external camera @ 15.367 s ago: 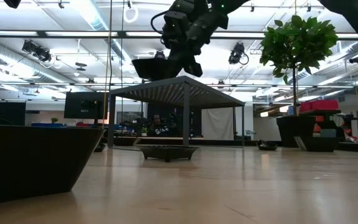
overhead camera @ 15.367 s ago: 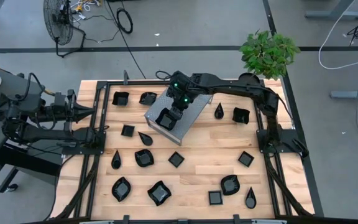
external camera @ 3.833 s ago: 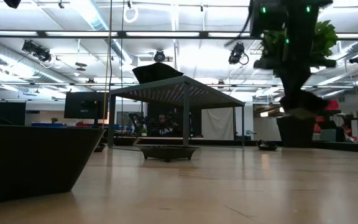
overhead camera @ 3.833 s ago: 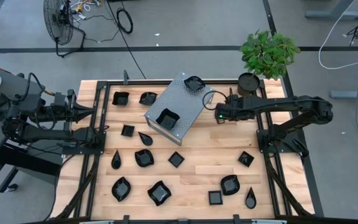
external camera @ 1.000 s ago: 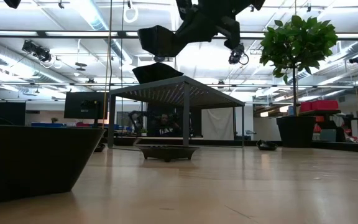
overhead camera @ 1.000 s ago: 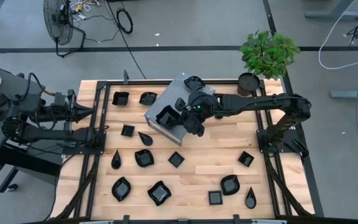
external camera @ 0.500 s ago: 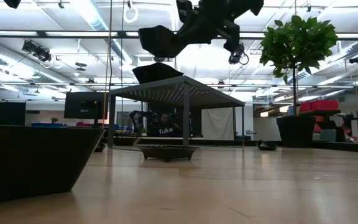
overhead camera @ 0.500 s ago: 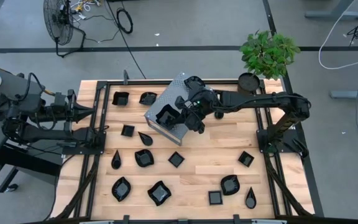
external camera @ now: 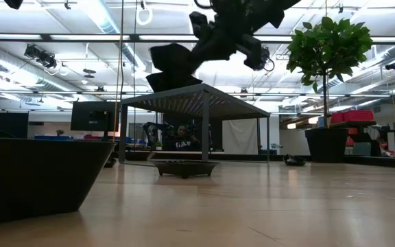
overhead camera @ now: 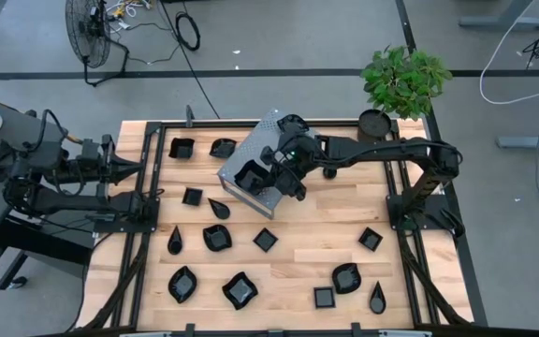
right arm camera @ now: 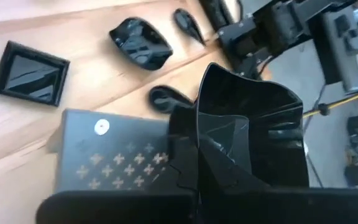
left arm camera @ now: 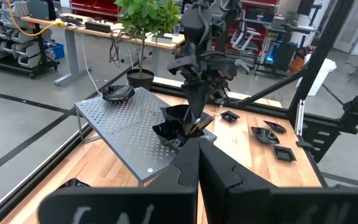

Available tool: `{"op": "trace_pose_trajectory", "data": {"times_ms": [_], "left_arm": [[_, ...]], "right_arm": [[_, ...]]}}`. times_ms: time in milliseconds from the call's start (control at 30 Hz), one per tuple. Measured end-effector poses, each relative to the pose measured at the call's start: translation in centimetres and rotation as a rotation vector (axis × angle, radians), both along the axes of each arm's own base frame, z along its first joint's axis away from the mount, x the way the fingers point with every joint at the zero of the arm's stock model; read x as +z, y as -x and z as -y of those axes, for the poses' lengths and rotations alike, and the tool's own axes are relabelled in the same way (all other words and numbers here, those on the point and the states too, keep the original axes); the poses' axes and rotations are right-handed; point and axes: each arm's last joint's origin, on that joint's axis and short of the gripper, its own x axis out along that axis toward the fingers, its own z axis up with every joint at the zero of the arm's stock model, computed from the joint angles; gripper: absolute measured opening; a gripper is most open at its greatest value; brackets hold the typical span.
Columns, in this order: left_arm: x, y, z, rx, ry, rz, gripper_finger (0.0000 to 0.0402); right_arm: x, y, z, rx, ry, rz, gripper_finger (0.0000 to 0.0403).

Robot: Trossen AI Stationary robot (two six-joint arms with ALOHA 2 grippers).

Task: Pick & Place Mini shaped plates
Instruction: Stack the black distorted square plate on top of the black distorted square plate on the shelf

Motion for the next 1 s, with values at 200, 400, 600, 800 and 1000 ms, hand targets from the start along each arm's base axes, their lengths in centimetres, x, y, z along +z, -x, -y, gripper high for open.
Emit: {"op": "trace_pose_trajectory", "data": {"times_ms": [200,400,600,800,1000], "left_arm": [[0.0,0.0,0.0,0.0,0.0,0.0,0.0005],[0.0,0.0,0.0,0.0,0.0,0.0,0.0005],[0.0,0.0,0.0,0.0,0.0,0.0,0.0005],[0.0,0.0,0.0,0.0,0.0,0.0,0.0005],[0.0,0.0,0.0,0.0,0.0,0.0,0.0005]], "right_arm": [[-0.16,-0.1,0.09,0.0,0.0,-0.002,0.0002],[-0.13,-0.12,0.18,-0.008,0.005,0.002,0.0005],[-0.12,-0.14,0.25,-0.024,0.018,0.002,0.0026],[-0.12,-0.14,0.25,-0.026,0.017,0.002,0.0048],[-0.12,-0.14,0.25,-0.026,0.017,0.002,0.0079]]}}
